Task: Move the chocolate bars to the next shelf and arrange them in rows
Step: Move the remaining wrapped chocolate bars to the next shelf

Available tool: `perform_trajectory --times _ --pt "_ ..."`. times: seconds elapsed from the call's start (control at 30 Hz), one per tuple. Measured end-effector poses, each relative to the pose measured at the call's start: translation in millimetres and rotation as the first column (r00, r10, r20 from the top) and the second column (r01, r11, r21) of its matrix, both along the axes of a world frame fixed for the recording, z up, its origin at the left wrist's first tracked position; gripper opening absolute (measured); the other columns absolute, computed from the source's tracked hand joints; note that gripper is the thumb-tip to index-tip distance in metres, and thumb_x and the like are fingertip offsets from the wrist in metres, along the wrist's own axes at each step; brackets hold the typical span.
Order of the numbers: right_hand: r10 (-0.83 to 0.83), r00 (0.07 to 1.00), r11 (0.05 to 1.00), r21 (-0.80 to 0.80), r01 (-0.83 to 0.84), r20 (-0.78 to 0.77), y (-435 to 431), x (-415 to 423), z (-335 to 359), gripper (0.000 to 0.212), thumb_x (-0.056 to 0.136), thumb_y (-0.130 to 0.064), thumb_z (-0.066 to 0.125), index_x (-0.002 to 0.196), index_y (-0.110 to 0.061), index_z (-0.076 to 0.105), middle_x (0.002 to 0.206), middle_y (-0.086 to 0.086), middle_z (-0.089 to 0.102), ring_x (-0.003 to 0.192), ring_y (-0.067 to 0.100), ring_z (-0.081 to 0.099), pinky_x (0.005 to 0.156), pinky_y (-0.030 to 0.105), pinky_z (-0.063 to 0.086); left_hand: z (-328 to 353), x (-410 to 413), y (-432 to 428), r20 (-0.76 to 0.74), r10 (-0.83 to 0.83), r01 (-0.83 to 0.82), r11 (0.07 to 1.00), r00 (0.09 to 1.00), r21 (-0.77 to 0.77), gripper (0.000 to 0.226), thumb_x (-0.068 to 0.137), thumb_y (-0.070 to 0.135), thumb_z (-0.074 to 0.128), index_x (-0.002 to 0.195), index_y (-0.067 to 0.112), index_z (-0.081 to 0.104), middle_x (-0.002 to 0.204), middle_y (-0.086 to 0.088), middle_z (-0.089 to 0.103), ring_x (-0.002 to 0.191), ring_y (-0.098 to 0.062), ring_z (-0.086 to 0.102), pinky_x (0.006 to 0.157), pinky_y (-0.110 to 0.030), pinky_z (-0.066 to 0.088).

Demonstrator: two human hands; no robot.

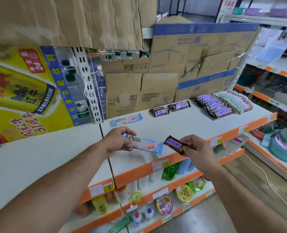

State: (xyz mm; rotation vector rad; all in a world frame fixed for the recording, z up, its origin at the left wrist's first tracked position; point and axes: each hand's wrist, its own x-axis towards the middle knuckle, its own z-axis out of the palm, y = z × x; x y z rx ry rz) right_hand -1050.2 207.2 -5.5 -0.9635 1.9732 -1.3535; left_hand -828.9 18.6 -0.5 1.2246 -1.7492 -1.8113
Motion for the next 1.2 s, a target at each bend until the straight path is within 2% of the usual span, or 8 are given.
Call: perform_trajectory --times 0.17,0.3,0.4,0.6,0.73,0.87,1.1,1.2 --pt "0.033 0.993 0.986 0.165 -0.014 -0.11 -39 -43 -7 0.03 0.09 0.009 0.05 0.086 -0.012 0.071 0.081 0.009 0.069 0.066 0.02 0.065 0.053 0.015 0.048 -7 -49 -37 -0.044 -0.023 0.023 1.0 0.999 0.0 0.02 0.087 -0.012 0.058 0.094 0.005 0.066 0.12 -0.006 0.05 0.078 -0.026 0.069 0.062 -0.029 0.059" --pt "0.036 0.982 0.963 0.269 0.015 -0.184 -73 -69 -18 0.035 0.083 0.004 0.053 0.072 -0.024 0.07 0.069 0.004 0.067 0.059 0.02 0.062 0.054 0.027 0.047 -9 -74 -63 -0.028 -0.068 0.069 0.997 0.997 0.026 0.022 0.087 -0.012 0.057 0.096 0.007 0.065 0.102 -0.014 0.058 0.08 -0.028 0.066 0.064 -0.03 0.059" --pt "0.046 0.962 0.958 0.284 0.033 -0.268 -97 -83 -25 0.019 0.079 -0.007 0.064 0.069 -0.023 0.067 0.061 -0.002 0.064 0.049 0.007 0.054 0.048 0.02 0.041 -9 -83 -77 -0.002 -0.056 0.056 0.998 0.998 0.022 0.022 0.087 -0.012 0.057 0.097 0.006 0.065 0.099 -0.018 0.059 0.08 -0.027 0.065 0.063 -0.028 0.059" --pt "0.141 0.905 0.958 0.285 -0.023 -0.401 -141 -118 -34 0.026 0.082 -0.013 0.069 0.101 -0.028 0.061 0.078 -0.007 0.06 0.069 0.014 0.057 0.053 0.017 0.036 -12 -94 -89 0.048 -0.012 0.014 0.999 0.999 -0.031 0.022 0.087 -0.012 0.057 0.095 0.006 0.065 0.086 -0.016 0.058 0.064 -0.022 0.063 0.06 -0.027 0.056" --pt "0.254 0.823 0.947 0.303 -0.105 -0.508 -175 -138 -41 0.022 0.082 -0.014 0.066 0.1 -0.025 0.07 0.093 -0.005 0.071 0.087 0.019 0.064 0.067 0.024 0.039 -13 -99 -86 0.078 0.06 -0.057 0.998 0.995 -0.039 0.022 0.087 -0.009 0.058 0.096 0.009 0.065 0.086 -0.014 0.061 0.063 -0.025 0.065 0.058 -0.025 0.054" --pt "0.34 0.821 0.932 0.281 -0.23 -0.458 -200 -153 -40 0.02 0.084 -0.013 0.065 0.098 -0.027 0.068 0.083 -0.008 0.067 0.074 0.013 0.058 0.058 0.017 0.036 -12 -103 -75 0.101 0.18 -0.175 0.983 0.979 -0.051 0.021 0.087 -0.01 0.057 0.097 0.007 0.065 0.088 -0.009 0.062 0.06 -0.021 0.064 0.053 -0.02 0.049" --pt "0.471 0.748 0.882 0.237 -0.407 -0.467 -222 -175 -46 0.019 0.087 -0.017 0.066 0.103 -0.026 0.071 0.093 -0.005 0.071 0.081 0.014 0.061 0.068 0.024 0.04 -13 -113 -46 0.079 0.386 -0.382 0.922 0.919 -0.07 0.02 0.088 -0.013 0.054 0.098 0.001 0.065 0.128 -0.004 0.054 0.069 -0.011 0.065 0.052 -0.019 0.05" --pt "0.482 0.734 0.876 0.233 -0.423 -0.479 -226 -177 -47 0.02 0.086 -0.02 0.067 0.105 -0.026 0.071 0.098 -0.002 0.072 0.086 0.018 0.064 0.07 0.027 0.045 -17 -116 -32 0.069 0.445 -0.442 0.895 0.893 -0.054 0.018 0.089 -0.013 0.055 0.094 0.002 0.064 0.115 -0.006 0.055 0.061 -0.007 0.063 0.05 -0.02 0.049"
